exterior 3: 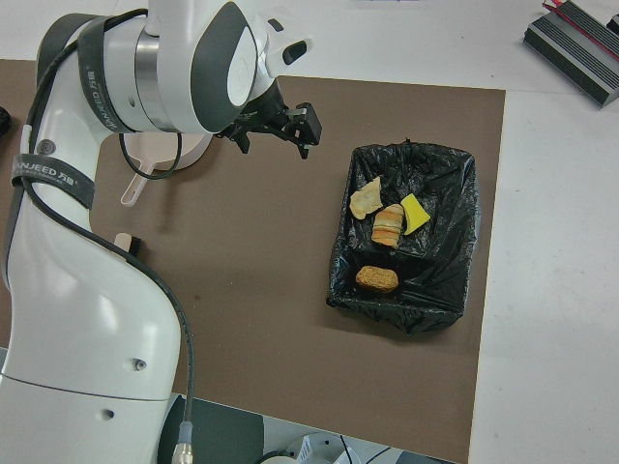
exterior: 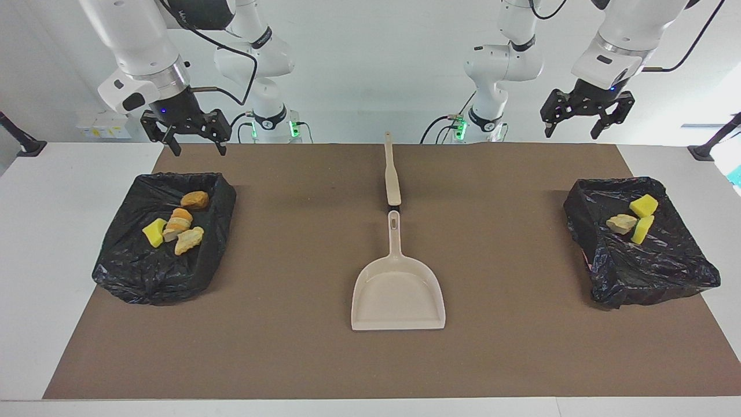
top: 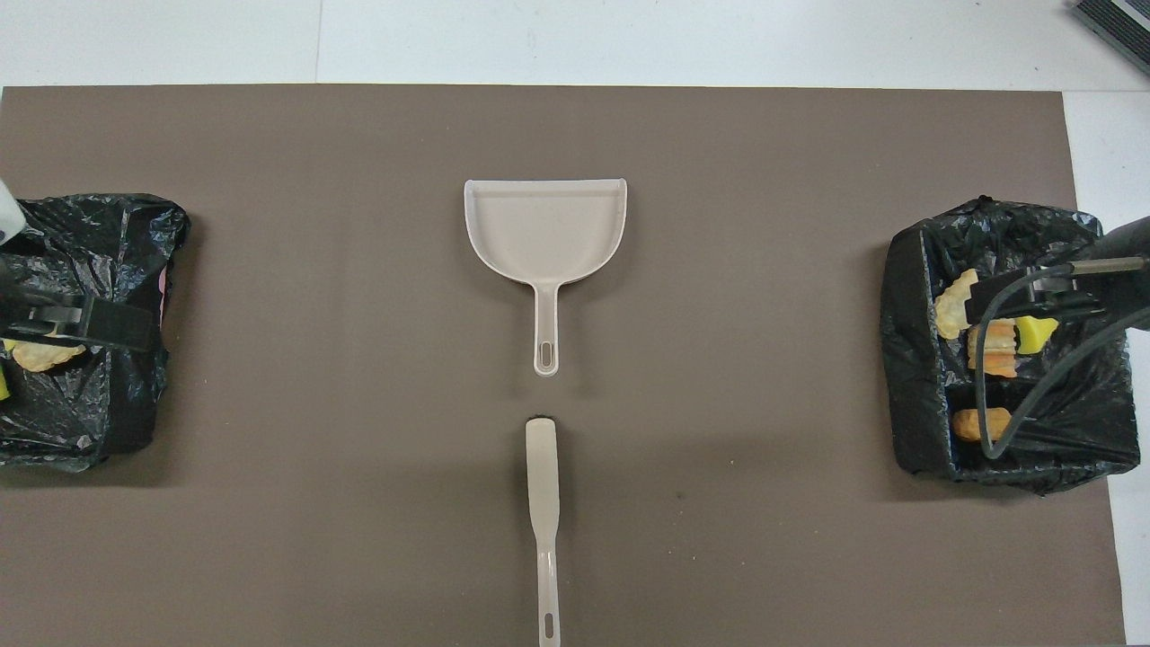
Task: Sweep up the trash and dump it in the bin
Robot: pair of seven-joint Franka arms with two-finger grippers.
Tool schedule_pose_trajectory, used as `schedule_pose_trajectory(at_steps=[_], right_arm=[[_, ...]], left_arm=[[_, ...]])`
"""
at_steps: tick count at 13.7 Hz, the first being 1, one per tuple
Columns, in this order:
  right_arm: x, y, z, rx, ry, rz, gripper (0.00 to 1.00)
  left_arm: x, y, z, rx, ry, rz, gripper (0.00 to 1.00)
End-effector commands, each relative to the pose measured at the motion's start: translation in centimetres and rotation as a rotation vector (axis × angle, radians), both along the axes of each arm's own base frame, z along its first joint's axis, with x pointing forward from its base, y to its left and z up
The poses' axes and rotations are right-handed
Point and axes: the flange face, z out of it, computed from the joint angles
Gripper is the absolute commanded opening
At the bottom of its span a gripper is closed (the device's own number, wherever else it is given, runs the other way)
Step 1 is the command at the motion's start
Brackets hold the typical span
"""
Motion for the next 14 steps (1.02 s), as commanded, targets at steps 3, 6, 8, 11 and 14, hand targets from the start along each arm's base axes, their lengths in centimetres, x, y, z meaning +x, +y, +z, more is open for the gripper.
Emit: schedule_pose_trajectory(at_steps=[3, 6, 8, 11, 14], right_arm=[[-0.6, -0.2, 0.0, 0.019, -0.015, -0.014, 1.0], [-0.6, -0.2, 0.0, 0.019, -0.015, -0.014, 1.0], [-0.6, -0.2, 0.0, 0.019, -0.015, -0.014, 1.0], [-0.6, -0.3, 0.0, 0.019, -0.014, -0.017, 1.0], [-0.6, -0.3, 0.0, 0.019, -0.014, -0.017, 1.0]], left_arm=[[0.4, 0.8, 1.6, 0.002, 0.007, -0.012, 1.0], [-0.1, 1.0, 1.3, 0.001, 0.001, 0.001, 1.0], [0.0, 1.0, 1.4, -0.002, -0.008, 0.003, 1.0], [0.0, 1.1, 1.2, 0.0, -0.004, 0.003, 1.0], [0.0, 1.1, 1.1, 0.001, -0.002, -0.003, 1.0]])
